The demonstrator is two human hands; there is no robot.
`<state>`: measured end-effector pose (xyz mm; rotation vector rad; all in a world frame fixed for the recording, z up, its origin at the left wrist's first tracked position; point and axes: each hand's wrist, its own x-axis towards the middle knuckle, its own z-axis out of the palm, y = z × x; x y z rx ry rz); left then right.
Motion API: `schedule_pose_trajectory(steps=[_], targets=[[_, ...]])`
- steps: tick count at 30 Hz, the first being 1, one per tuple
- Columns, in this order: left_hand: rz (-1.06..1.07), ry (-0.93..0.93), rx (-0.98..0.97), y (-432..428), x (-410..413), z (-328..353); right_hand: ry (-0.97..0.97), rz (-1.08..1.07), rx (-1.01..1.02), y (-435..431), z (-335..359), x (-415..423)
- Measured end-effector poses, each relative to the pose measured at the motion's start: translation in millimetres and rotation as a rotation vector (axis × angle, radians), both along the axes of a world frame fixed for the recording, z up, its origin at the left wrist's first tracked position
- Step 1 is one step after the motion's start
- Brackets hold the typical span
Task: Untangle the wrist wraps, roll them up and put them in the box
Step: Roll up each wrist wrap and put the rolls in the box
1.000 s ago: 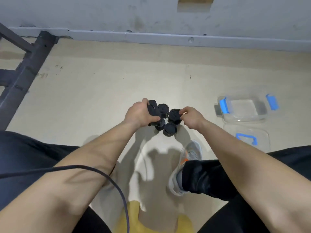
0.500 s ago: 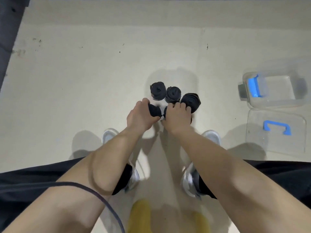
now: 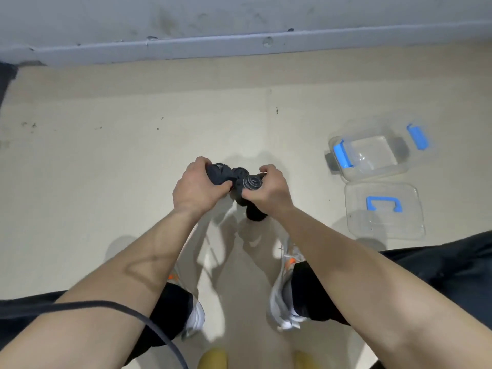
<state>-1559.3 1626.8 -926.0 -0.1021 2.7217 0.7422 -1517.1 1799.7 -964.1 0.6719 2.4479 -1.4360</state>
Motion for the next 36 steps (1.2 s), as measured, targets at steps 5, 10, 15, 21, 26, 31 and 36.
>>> schedule_pose_trajectory(steps=[5,10,15,21,26,31,36], targets=[[-0.174,0.082,0.066,67,-13,38,0.089,-0.256,0.032,82,53,-5],[-0.353,0.07,0.178,153,-24,40,0.108,-0.504,0.195,191,52,-7],[-0.453,0.017,0.162,234,-42,14,-0.001,-0.573,0.349,264,12,-7],[-0.572,0.007,0.192,297,-69,-26,-0.142,-0.374,0.424,271,-37,-22],[-0.671,0.104,0.168,322,-87,-47,-0.173,-0.336,0.214,253,-55,-33],[-0.791,0.085,-0.047,312,-106,-59,-0.138,-0.221,0.102,217,-62,-35],[-0.969,0.202,-0.279,275,-121,-72,-0.117,-0.264,0.104,195,-60,-27]])
